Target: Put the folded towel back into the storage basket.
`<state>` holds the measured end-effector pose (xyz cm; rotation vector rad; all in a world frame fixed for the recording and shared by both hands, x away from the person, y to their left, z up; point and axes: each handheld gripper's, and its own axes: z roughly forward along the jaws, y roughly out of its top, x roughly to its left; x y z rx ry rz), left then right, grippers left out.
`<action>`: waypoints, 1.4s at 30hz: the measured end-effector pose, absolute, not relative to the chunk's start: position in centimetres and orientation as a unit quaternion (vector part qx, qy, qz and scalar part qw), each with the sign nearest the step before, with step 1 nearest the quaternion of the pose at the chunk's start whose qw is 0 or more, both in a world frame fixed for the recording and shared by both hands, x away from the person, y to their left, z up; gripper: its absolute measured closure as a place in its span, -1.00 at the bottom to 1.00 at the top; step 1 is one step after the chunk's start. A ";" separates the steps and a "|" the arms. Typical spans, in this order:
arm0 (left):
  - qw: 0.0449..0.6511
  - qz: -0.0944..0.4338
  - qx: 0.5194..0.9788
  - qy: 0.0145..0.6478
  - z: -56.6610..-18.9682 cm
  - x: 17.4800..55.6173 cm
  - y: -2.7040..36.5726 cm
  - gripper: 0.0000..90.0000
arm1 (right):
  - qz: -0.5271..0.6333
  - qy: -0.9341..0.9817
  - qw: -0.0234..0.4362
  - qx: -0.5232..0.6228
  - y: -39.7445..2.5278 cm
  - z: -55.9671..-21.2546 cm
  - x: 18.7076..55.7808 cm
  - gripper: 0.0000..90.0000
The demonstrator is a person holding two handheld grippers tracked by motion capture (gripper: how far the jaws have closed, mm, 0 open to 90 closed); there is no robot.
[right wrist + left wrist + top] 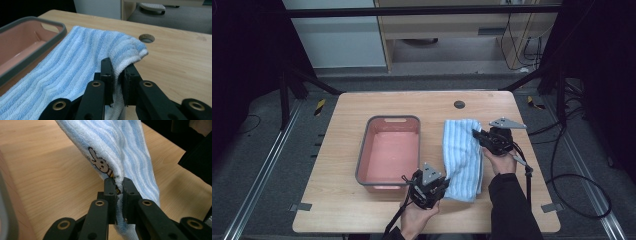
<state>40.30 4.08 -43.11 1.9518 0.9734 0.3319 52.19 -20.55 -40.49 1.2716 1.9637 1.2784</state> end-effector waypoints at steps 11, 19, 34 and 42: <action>0.465 0.145 0.781 0.390 -40.2 40.3 5.9 0.86 | 0.483 0.710 0.253 0.446 -18.8 -36.7 52.0 0.81; 0.470 0.159 0.775 0.391 -38.2 40.7 7.9 0.86 | 0.493 0.705 0.264 0.436 -17.5 -34.4 52.0 0.81; 0.474 0.185 0.764 0.397 -36.2 41.3 11.3 0.86 | 0.505 0.709 0.265 0.415 -13.9 -32.1 53.1 0.81; 0.475 0.200 0.754 0.407 -35.3 41.2 14.3 0.86 | 0.514 0.715 0.259 0.397 -10.9 -31.2 53.9 0.81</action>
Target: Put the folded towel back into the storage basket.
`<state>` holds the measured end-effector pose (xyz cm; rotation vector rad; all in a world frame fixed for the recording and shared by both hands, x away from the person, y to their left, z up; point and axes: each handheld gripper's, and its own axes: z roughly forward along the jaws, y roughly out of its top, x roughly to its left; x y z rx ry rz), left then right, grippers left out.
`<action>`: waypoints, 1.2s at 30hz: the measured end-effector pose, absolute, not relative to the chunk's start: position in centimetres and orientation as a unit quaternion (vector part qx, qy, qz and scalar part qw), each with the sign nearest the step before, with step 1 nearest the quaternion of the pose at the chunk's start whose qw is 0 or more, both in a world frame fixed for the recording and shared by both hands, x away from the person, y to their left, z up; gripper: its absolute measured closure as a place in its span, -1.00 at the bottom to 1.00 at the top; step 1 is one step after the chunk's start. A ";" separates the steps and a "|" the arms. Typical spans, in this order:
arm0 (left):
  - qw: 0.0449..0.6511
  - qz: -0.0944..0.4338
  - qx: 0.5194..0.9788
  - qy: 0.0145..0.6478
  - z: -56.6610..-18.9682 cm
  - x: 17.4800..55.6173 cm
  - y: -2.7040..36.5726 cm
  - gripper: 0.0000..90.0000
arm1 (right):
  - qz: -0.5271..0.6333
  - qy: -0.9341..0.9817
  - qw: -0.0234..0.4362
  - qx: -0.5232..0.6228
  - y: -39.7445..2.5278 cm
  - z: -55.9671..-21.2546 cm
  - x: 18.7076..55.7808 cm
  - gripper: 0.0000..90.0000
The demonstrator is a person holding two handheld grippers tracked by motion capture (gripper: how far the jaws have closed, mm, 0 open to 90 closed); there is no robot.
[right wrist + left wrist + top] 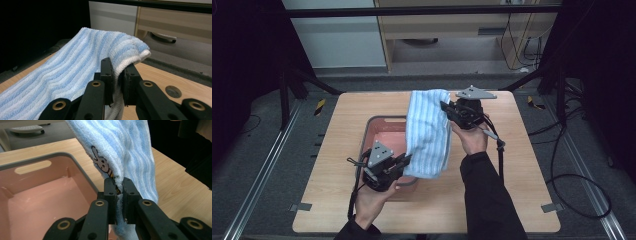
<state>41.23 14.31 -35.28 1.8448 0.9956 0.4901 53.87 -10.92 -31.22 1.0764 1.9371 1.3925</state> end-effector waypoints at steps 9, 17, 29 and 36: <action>0.475 0.209 0.746 0.418 -34.9 41.1 16.8 0.86 | 0.520 0.718 0.252 0.387 -8.2 -31.1 54.6 0.81; 0.478 0.221 0.733 0.430 -34.4 40.9 19.0 0.86 | 0.524 0.722 0.245 0.379 -6.0 -31.1 55.2 0.81; 0.463 0.224 0.727 0.455 -35.3 41.3 21.7 0.86 | 0.533 0.723 0.236 0.371 -2.3 -32.3 56.3 0.81; 0.456 0.220 0.725 0.467 -36.2 41.9 22.6 0.86 | 0.530 0.728 0.228 0.372 -1.0 -33.3 57.1 0.81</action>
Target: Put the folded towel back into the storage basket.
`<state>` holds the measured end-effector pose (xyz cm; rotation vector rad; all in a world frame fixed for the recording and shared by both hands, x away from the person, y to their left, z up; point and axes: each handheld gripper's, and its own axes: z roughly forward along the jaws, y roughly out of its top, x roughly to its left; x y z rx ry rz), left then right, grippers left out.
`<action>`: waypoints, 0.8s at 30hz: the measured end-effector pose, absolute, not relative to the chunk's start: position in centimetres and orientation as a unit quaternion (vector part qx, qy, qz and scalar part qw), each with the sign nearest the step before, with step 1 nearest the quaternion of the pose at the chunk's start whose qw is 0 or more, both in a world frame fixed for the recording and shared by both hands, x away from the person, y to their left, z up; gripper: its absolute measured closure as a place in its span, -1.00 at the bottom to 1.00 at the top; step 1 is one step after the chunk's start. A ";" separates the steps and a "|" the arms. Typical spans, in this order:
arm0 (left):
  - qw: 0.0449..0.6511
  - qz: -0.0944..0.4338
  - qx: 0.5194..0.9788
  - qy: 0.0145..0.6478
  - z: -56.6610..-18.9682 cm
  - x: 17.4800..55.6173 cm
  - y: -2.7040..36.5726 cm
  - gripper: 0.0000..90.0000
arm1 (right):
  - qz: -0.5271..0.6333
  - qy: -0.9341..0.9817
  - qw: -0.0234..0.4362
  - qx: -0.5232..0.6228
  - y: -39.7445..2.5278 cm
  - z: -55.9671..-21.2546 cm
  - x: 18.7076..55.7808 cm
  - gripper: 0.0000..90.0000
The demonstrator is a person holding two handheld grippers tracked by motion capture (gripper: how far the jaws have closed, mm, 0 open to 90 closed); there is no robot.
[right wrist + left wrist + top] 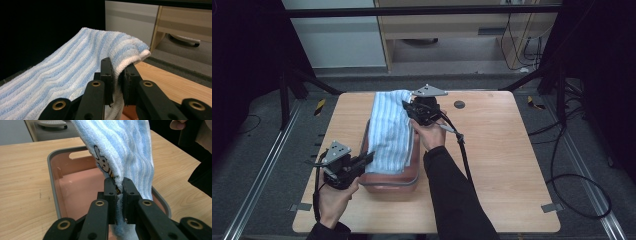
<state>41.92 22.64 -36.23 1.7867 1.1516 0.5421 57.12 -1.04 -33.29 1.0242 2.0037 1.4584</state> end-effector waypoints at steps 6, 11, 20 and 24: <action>0.444 0.216 0.729 0.474 -37.4 42.6 22.7 0.86 | 0.519 0.734 0.226 0.375 -0.2 -34.5 57.8 0.81; 0.430 0.224 0.738 0.469 -38.1 43.1 22.5 0.86 | 0.509 0.740 0.221 0.379 0.0 -35.7 58.3 0.81; 0.414 0.210 0.747 0.476 -39.4 43.4 21.8 0.86 | 0.492 0.750 0.215 0.387 -0.1 -37.8 58.7 0.81; 0.404 0.205 0.754 0.475 -40.2 43.4 21.2 0.86 | 0.487 0.752 0.210 0.391 -0.1 -38.8 58.9 0.81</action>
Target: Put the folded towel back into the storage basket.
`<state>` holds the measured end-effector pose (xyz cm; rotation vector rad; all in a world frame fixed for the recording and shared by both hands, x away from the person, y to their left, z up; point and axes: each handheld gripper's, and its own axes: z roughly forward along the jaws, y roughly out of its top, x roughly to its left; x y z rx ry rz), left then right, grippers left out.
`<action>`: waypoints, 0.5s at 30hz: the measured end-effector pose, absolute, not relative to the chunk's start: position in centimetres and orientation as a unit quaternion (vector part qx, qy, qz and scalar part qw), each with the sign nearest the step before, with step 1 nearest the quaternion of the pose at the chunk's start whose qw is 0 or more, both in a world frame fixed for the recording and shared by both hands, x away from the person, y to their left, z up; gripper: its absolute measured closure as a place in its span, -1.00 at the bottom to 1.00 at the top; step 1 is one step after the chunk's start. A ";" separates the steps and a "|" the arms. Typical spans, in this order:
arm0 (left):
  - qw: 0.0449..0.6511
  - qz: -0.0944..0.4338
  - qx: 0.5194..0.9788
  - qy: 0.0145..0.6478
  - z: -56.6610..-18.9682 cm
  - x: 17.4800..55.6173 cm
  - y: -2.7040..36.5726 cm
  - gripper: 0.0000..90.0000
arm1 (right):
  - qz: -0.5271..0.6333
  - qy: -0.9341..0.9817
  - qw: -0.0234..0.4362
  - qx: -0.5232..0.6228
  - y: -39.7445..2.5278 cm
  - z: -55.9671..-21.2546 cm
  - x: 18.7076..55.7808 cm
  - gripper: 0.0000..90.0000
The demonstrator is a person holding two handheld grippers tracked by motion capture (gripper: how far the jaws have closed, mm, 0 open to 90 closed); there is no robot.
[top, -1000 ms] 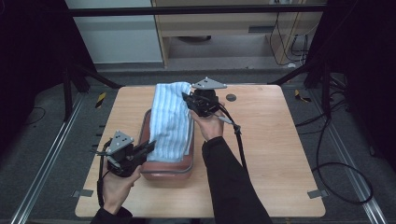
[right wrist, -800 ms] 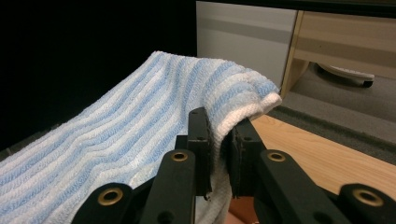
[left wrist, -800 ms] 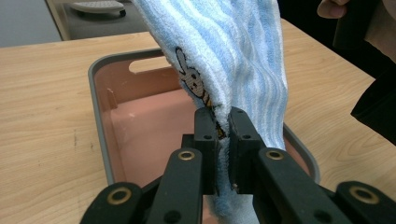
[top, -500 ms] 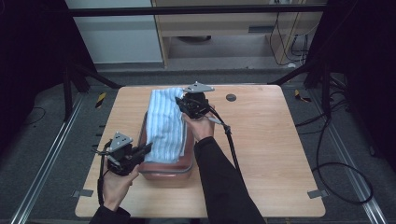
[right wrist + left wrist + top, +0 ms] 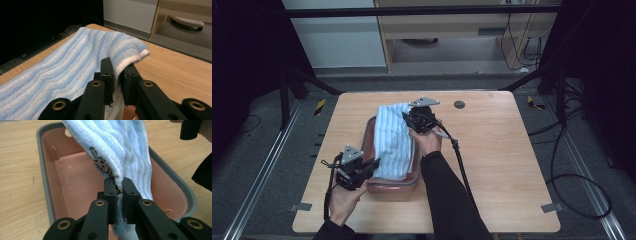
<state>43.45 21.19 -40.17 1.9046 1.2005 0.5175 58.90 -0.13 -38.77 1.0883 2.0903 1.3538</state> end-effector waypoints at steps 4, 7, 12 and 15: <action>0.399 0.200 0.756 0.478 -40.6 43.7 21.1 0.86 | 0.480 0.756 0.208 0.393 -0.1 -39.5 59.1 0.81; 0.395 0.198 0.756 0.483 -41.1 43.8 21.2 0.86 | 0.476 0.758 0.206 0.397 -0.1 -40.0 59.2 0.80; 0.386 0.197 0.758 0.488 -41.6 44.0 21.3 0.85 | 0.468 0.762 0.201 0.399 0.1 -41.1 59.4 0.80; 0.384 0.197 0.757 0.490 -41.9 44.0 21.4 0.85 | 0.464 0.766 0.197 0.399 0.2 -41.6 59.5 0.80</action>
